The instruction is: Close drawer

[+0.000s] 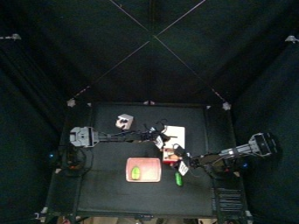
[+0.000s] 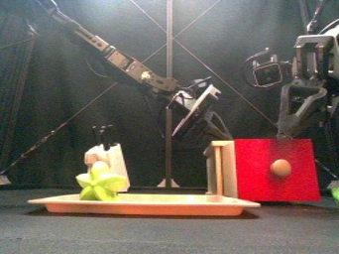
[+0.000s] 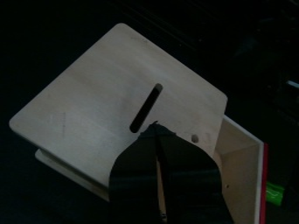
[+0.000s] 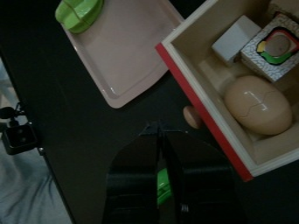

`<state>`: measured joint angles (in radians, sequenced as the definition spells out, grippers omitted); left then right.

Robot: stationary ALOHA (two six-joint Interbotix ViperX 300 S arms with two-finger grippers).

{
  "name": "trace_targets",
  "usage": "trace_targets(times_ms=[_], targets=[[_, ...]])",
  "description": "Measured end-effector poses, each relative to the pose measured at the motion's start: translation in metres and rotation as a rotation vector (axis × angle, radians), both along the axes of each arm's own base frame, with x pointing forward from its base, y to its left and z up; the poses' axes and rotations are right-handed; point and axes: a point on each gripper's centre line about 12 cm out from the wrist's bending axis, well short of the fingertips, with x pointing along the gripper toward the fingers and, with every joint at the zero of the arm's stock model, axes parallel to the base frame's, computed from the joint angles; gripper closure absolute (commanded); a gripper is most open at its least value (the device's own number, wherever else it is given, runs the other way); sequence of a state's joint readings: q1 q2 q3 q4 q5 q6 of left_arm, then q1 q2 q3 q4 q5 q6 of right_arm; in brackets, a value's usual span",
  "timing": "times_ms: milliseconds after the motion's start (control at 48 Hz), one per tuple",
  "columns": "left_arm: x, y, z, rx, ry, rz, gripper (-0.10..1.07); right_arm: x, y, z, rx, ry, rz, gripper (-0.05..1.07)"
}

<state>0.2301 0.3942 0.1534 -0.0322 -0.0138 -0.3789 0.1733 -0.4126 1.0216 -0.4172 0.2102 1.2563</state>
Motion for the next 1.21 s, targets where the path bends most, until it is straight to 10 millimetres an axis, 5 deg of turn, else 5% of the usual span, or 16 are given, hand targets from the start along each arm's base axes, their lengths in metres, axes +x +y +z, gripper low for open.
trace_targets(times_ms=[1208], targets=[[-0.001,0.000,0.000,-0.002,0.003,0.001,0.74,-0.006,-0.065,-0.004,-0.118,0.037,-0.173,0.98]])
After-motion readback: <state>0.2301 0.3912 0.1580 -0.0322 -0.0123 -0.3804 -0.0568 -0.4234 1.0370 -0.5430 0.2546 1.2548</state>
